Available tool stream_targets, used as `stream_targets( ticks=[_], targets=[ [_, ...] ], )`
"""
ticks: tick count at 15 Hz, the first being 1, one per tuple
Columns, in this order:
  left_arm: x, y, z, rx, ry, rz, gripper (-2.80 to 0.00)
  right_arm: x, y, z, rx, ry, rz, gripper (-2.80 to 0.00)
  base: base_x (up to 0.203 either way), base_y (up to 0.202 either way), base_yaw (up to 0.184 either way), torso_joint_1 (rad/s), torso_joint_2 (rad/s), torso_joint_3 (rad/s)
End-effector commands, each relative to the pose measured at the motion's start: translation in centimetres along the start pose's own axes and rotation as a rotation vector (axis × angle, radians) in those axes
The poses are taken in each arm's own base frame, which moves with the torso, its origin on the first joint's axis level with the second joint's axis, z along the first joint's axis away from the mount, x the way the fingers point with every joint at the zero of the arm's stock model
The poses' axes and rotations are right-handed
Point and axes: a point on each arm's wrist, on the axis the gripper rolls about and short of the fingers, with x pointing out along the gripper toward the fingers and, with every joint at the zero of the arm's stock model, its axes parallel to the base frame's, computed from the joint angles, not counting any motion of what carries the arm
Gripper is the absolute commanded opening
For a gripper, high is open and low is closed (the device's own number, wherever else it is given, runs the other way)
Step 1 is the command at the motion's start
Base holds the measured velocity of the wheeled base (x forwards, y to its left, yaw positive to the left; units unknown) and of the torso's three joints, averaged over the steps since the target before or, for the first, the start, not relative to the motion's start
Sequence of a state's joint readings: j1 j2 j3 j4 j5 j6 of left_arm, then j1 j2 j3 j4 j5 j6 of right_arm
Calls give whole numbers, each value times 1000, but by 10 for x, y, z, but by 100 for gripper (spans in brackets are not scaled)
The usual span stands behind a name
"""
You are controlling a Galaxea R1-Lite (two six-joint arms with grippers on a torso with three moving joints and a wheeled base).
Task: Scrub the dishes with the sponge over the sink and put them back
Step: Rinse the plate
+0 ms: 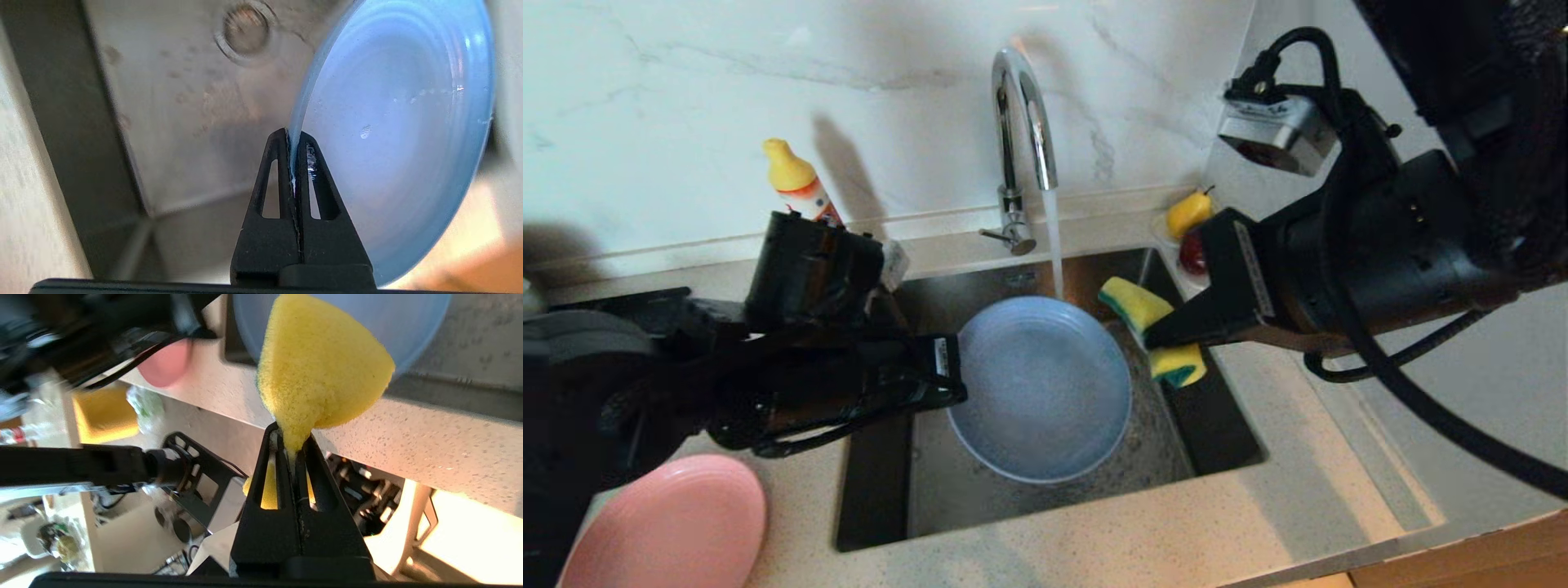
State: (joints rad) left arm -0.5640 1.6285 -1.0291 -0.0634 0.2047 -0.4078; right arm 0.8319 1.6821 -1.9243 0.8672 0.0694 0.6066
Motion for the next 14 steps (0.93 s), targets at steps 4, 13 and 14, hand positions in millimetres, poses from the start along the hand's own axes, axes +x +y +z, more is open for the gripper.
stream_targets(
  ticks=[4,13,14],
  targets=[
    [63,-11,11,-12,-2,104,-280,-32,-4,-4,14,-42,23,-280,0,0,0,0,0,0],
    [116,-25,21,-38,-37,170,-280,-33,-19,-19,31,3,-26,-280,0,0,0,0,0,0],
    [118,-25,20,-37,-35,170,-280,-31,-20,-20,33,11,-28,-280,0,0,0,0,0,0]
  ],
)
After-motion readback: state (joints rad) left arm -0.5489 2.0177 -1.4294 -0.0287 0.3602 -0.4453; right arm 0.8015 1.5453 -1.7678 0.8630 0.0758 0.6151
